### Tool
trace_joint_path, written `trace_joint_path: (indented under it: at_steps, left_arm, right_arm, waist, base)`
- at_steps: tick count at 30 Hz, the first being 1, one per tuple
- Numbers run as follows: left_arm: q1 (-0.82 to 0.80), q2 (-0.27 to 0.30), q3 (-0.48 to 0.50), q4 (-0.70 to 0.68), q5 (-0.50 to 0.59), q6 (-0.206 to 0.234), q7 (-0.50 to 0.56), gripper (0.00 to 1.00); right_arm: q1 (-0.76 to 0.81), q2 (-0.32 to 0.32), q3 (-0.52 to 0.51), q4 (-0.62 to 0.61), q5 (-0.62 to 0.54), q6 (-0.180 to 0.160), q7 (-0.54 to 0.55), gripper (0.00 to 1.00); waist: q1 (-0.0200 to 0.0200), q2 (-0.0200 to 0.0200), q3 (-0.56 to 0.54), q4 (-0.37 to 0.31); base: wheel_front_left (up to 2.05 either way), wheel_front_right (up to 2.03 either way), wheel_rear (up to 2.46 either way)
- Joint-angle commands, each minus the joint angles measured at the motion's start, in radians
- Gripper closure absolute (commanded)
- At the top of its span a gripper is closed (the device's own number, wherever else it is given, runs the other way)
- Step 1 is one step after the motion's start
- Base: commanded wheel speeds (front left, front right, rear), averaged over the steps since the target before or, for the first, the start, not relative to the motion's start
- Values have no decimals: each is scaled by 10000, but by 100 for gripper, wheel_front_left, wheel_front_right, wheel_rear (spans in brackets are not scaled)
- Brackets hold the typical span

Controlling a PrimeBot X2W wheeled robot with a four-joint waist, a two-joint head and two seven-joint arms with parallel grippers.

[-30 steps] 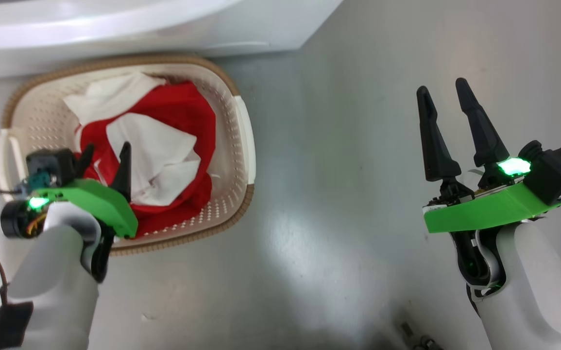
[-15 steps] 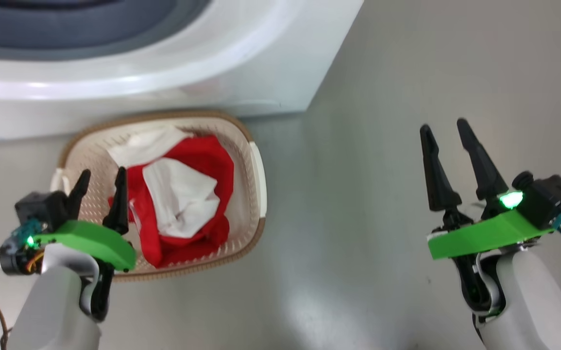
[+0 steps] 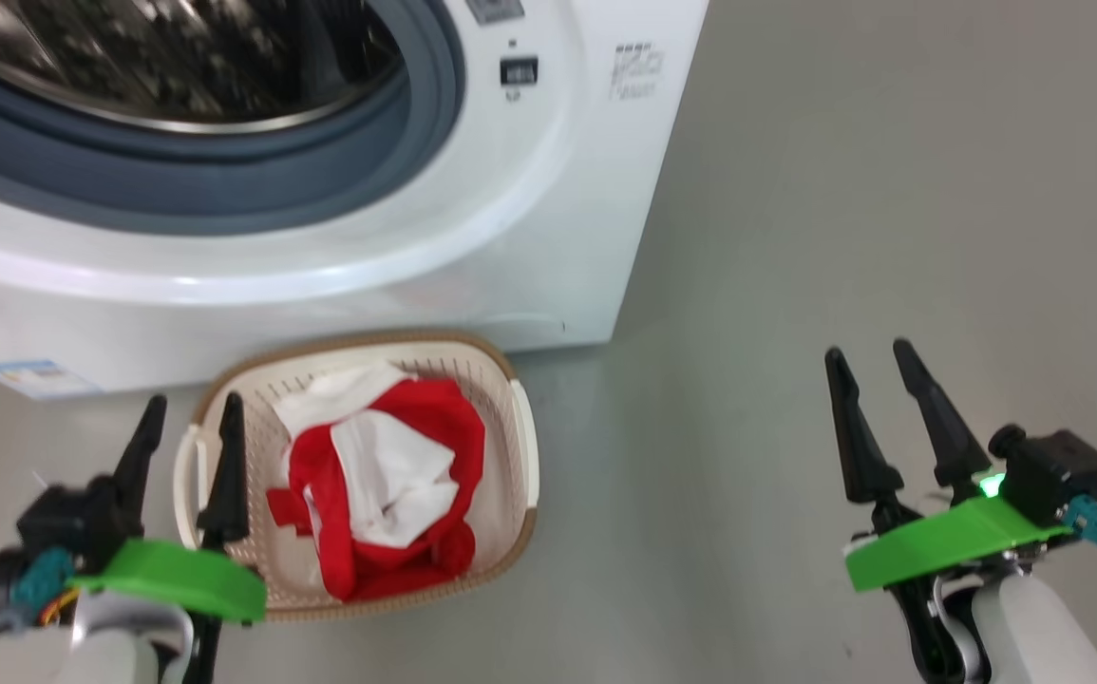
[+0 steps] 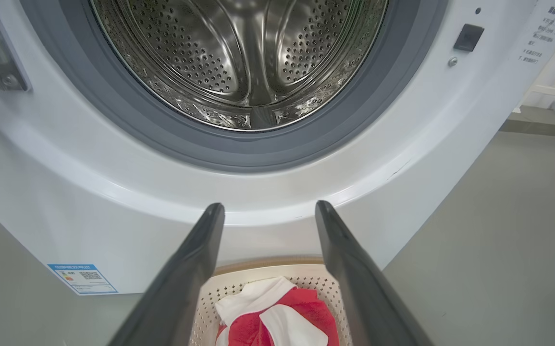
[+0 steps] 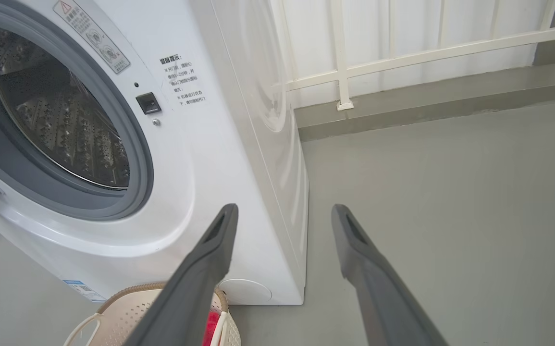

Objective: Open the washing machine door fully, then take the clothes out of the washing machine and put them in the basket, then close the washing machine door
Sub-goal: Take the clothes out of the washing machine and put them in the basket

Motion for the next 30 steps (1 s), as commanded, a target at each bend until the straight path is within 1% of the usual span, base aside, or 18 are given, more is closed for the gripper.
trace_joint_path:
  at_steps: [1,8,16,24,30]
  left_arm:
    - [321,172,394,-477,155,-54,-120,0]
    - [1483,-4,691,-1769,424,-54,-120,0]
    - [2623,-138,756,-2801,573,-54,-120,0]
    - [3574,-297,951,-3509,642,-54,-120,0]
    - [4078,-438,1094,-3798,489,-54,-120,0]
  right_arm:
    - [180,-45,200,-193,-47,62,-65,0]
    - [776,-301,151,-215,-5,62,-65,0]
    - [1383,-556,75,-285,55,62,-65,0]
    - [1903,-665,-10,-428,71,62,-65,0]
    - [2169,-663,-146,-582,56,62,-65,0]
  waist:
    - [0,0,-754,58]
    - [0,0,-1498,101]
    - [0,0,-2092,155]
    - [0,0,-2442,131]
    - [0,0,-2527,115]
  base:
    - [0,0,0]
    - [0,0,0]
    - [0,0,0]
    - [0,0,0]
    - [0,0,0]
